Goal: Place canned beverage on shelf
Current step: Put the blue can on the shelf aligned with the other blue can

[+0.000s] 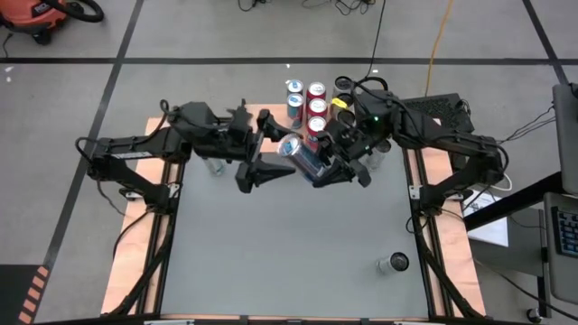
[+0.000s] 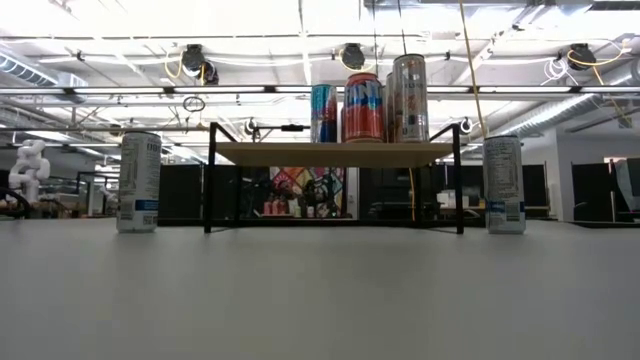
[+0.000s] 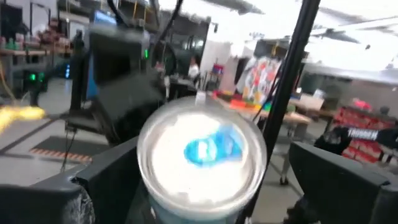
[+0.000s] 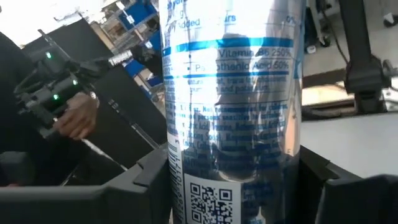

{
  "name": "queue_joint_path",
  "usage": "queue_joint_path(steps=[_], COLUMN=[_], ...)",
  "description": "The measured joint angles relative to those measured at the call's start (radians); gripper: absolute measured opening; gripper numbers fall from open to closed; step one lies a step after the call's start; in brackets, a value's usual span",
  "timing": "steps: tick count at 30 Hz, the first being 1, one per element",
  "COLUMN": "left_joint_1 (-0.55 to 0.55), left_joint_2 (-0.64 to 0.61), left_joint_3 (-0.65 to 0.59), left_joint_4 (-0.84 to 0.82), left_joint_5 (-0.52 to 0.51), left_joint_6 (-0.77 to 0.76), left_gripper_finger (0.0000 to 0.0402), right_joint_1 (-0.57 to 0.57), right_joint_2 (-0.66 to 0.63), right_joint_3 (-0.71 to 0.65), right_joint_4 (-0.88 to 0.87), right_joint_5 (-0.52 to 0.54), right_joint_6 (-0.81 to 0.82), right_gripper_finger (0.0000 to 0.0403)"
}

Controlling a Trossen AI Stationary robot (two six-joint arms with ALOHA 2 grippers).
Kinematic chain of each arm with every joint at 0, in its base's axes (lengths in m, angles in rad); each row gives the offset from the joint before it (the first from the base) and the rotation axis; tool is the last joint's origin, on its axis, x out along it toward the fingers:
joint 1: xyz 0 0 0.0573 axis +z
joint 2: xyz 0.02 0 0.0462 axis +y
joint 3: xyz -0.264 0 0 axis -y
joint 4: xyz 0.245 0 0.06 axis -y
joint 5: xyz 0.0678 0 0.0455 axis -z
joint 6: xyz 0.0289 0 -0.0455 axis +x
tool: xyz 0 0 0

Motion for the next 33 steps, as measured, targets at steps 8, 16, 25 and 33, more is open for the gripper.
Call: queue_joint_path(steps=[8,16,25,33], left_joint_1=[0.000,0.000,0.002,0.002], left_joint_2=[0.016,0.016,0.016,0.011], left_joint_3=[0.000,0.000,0.000,0.000], left_joint_4=[0.004,0.005,0.004,-0.062], left_joint_5=[-0.030,-0.064,-0.076,-0.102], left_joint_6=[0.050,0.019,0.002,-0.006], left_gripper_finger=[0.0351,0.0282,0.0239,0.0237], right_joint_1=[-0.028,-0.029,-0.028,-0.025], right_joint_2=[0.003,0.003,0.001,-0.001], right_joint_3=[0.000,0.000,0.000,0.000], right_joint_4=[0.001,0.000,-0.006,-0.014], right_joint_5=[-0.028,-0.016,0.069,0.131], right_joint_6=[-0.005,-0.029,-0.031,0.009], right_gripper_finger=[0.0198,0.0199,0.0223,0.0265])
